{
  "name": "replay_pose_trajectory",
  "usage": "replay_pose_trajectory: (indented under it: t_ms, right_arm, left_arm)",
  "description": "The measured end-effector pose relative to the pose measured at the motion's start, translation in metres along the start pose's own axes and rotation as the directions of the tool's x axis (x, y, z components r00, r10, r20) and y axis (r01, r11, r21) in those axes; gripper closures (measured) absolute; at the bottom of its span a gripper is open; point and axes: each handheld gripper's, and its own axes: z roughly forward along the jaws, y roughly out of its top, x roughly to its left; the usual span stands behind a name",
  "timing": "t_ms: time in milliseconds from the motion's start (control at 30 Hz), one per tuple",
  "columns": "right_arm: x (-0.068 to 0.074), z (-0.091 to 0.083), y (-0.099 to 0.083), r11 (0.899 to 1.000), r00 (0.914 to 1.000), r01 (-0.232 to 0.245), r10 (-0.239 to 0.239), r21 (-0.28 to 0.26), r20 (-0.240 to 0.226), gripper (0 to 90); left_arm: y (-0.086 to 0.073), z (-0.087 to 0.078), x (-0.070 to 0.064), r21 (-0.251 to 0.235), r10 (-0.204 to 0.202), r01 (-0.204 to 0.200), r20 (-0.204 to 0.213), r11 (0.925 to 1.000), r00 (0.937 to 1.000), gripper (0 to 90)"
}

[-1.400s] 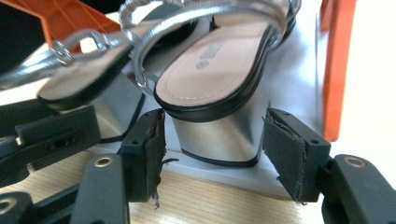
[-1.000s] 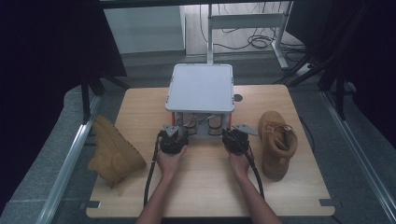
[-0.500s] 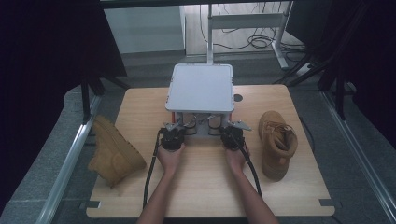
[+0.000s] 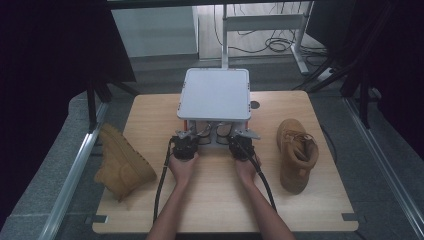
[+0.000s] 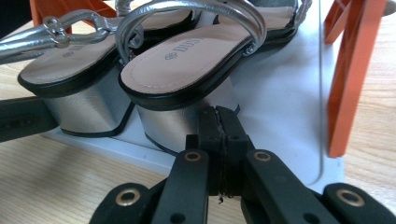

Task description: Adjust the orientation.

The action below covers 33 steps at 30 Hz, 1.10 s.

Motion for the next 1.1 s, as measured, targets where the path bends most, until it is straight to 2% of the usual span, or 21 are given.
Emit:
replay_pose_trajectory:
  t_ms: [400, 467, 633, 733, 933, 1100]
  right_arm:
    - [0.004, 0.001, -0.002, 1.000, 1.0000, -0.003, 0.003, 0.007, -0.008, 89.7]
    - [0.003, 0.000, -0.002, 1.000, 0.9999, -0.005, 0.005, 0.009, -0.013, 89.6]
    - [0.004, -0.012, -0.002, 1.000, 0.9992, -0.012, 0.012, -0.005, -0.039, 89.4]
    - [0.003, -0.022, -0.001, 1.000, 0.9982, -0.016, 0.016, -0.008, -0.057, 89.3]
    - [0.001, -0.040, -0.003, 1.000, 0.9945, 0.003, -0.005, -0.014, -0.104, 88.2]
    - [0.000, -0.057, -0.005, 0.999, 0.9898, 0.031, -0.034, -0.025, -0.138, 86.8]
  left_arm:
    - [-0.001, 0.001, 0.000, -0.001, -0.010, 0.010, 0.018, 0.9999, 0.9998, 87.9]
    - [-0.002, -0.002, 0.002, -0.014, -0.008, 0.008, 0.014, 0.9999, 0.9999, 86.4]
    - [-0.004, -0.022, 0.009, -0.059, -0.004, 0.004, 0.011, 0.9982, 0.9999, 86.9]
    - [-0.004, -0.037, 0.010, -0.084, 0.002, 0.000, 0.027, 0.9965, 0.9996, 86.9]
    - [-0.005, -0.058, 0.007, -0.102, 0.023, -0.014, 0.085, 0.9947, 0.9961, 86.3]
    - [-0.010, -0.076, 0.010, -0.090, 0.030, -0.018, 0.139, 0.9958, 0.9898, 84.1]
